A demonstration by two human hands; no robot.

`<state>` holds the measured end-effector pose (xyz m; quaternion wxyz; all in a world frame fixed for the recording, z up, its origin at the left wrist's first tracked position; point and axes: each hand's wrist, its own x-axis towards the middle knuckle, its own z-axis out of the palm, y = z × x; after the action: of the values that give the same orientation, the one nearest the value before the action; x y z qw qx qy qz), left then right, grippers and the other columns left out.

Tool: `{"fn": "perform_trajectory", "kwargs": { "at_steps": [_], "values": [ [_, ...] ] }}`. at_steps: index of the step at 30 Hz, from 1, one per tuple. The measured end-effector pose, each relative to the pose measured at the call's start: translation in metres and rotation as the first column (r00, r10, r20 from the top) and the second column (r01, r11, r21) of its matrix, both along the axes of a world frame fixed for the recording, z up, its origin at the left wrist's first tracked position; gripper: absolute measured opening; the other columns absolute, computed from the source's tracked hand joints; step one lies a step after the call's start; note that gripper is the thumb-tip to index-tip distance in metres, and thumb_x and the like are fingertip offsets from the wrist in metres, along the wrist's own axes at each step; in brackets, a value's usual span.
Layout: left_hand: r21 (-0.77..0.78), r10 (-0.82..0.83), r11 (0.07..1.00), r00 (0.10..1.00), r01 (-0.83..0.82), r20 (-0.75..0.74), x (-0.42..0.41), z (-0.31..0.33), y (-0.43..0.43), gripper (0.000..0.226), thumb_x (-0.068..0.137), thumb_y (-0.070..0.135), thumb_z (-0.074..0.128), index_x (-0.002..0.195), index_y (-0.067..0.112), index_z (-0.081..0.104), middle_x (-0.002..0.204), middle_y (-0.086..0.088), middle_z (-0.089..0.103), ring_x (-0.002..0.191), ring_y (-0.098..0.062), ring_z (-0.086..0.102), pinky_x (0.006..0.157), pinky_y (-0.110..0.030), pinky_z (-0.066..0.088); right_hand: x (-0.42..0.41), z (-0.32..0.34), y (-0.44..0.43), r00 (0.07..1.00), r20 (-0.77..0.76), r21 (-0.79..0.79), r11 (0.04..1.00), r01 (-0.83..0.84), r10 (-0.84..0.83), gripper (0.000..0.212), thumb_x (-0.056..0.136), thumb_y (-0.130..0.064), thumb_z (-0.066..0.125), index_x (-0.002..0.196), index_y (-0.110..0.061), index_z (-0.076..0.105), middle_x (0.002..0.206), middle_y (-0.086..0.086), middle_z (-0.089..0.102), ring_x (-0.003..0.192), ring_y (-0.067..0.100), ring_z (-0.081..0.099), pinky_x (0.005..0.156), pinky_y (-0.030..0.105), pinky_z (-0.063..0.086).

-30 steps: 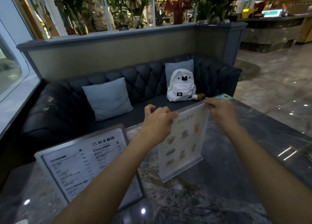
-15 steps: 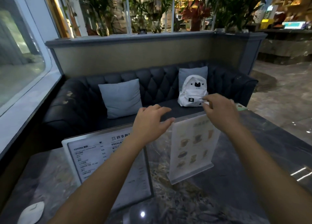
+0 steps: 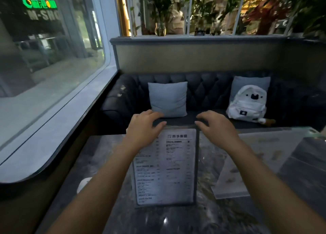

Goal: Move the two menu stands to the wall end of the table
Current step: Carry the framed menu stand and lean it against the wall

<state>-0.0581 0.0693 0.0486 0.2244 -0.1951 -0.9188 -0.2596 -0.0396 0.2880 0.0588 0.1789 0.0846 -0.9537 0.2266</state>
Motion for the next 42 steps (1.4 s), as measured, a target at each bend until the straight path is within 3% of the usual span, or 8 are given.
{"fn": "perform_trajectory", "kwargs": {
  "at_steps": [8,13,16,19,21,24,29,42],
  "values": [
    [0.186,0.105,0.975,0.991,-0.118,0.079,0.002,-0.027,-0.054,0.032,0.085,0.029,0.06,0.114,0.016,0.06,0.109,-0.007,0.062,0.103,-0.021,0.056,0.092,-0.046,0.046,-0.009,-0.028,-0.017,1.0,-0.017,-0.109,0.994,0.013,-0.015,0.032,0.088,-0.026,0.053,0.115,-0.009,0.055,0.112,0.013,0.062,0.101,0.028,0.056,0.085,0.041,0.046],
    [0.376,0.079,0.913,0.974,-0.157,0.214,0.011,-0.067,-0.07,0.048,0.083,0.033,0.062,0.127,0.026,0.044,0.111,0.0,0.057,0.103,-0.014,0.054,0.089,-0.029,0.043,-0.005,-0.061,-0.015,0.994,0.019,-0.365,0.925,0.104,-0.105,0.041,0.089,-0.03,0.052,0.124,-0.01,0.046,0.121,0.013,0.059,0.104,0.026,0.056,0.086,0.036,0.044],
    [0.544,0.067,0.803,0.944,-0.243,0.322,0.019,-0.089,-0.073,0.066,0.079,0.036,0.067,0.134,0.028,0.031,0.109,-0.001,0.057,0.099,-0.013,0.055,0.084,-0.028,0.044,0.002,-0.087,-0.015,0.991,0.112,-0.495,0.861,0.118,-0.071,0.035,0.088,-0.032,0.053,0.118,-0.015,0.049,0.107,0.007,0.062,0.095,0.021,0.058,0.082,0.039,0.049],
    [0.65,0.024,0.696,0.914,-0.306,0.404,0.026,-0.108,-0.076,0.06,0.079,0.031,0.067,0.13,0.02,0.039,0.104,-0.006,0.06,0.097,-0.016,0.061,0.079,-0.026,0.049,0.01,-0.116,-0.014,0.981,0.19,-0.592,0.793,0.144,-0.037,0.032,0.087,-0.032,0.054,0.116,-0.018,0.051,0.095,-0.003,0.059,0.087,0.012,0.058,0.069,0.025,0.045],
    [0.675,-0.022,0.665,0.895,-0.321,0.446,0.032,-0.12,-0.077,0.048,0.081,0.022,0.066,0.124,0.016,0.047,0.095,-0.002,0.063,0.088,-0.005,0.064,0.07,-0.015,0.05,0.016,-0.134,-0.013,0.975,0.221,-0.647,0.749,0.145,0.002,0.03,0.087,-0.031,0.054,0.116,-0.02,0.053,0.095,-0.005,0.06,0.084,0.003,0.057,0.062,0.014,0.043],
    [0.691,-0.091,0.647,0.866,-0.324,0.492,0.042,-0.138,-0.076,0.035,0.082,0.009,0.063,0.115,0.013,0.054,0.089,0.003,0.066,0.075,0.009,0.064,0.063,-0.005,0.049,0.022,-0.157,-0.01,0.964,0.264,-0.686,0.707,0.169,0.026,0.027,0.087,-0.028,0.055,0.113,-0.02,0.056,0.098,-0.002,0.063,0.089,0.012,0.058,0.068,0.02,0.045],
    [0.727,-0.159,0.593,0.835,-0.347,0.527,0.053,-0.167,-0.077,0.025,0.08,-0.003,0.061,0.103,0.007,0.064,0.09,-0.005,0.071,0.079,-0.007,0.068,0.067,-0.01,0.053,0.026,-0.18,-0.009,0.951,0.308,-0.748,0.623,0.229,0.02,0.019,0.086,-0.02,0.058,0.103,-0.019,0.063,0.098,0.002,0.066,0.088,0.016,0.061,0.075,0.032,0.048],
    [0.693,-0.166,0.64,0.822,-0.331,0.545,0.051,-0.184,-0.074,0.023,0.084,-0.003,0.054,0.079,0.019,0.058,0.081,-0.01,0.059,0.077,-0.019,0.053,0.068,-0.02,0.05,0.025,-0.183,-0.002,0.95,0.305,-0.79,0.575,0.214,0.065,0.023,0.085,-0.01,0.055,0.075,-0.029,0.064,0.081,-0.005,0.067,0.068,-0.005,0.061,0.059,0.012,0.047]
  ]
}}
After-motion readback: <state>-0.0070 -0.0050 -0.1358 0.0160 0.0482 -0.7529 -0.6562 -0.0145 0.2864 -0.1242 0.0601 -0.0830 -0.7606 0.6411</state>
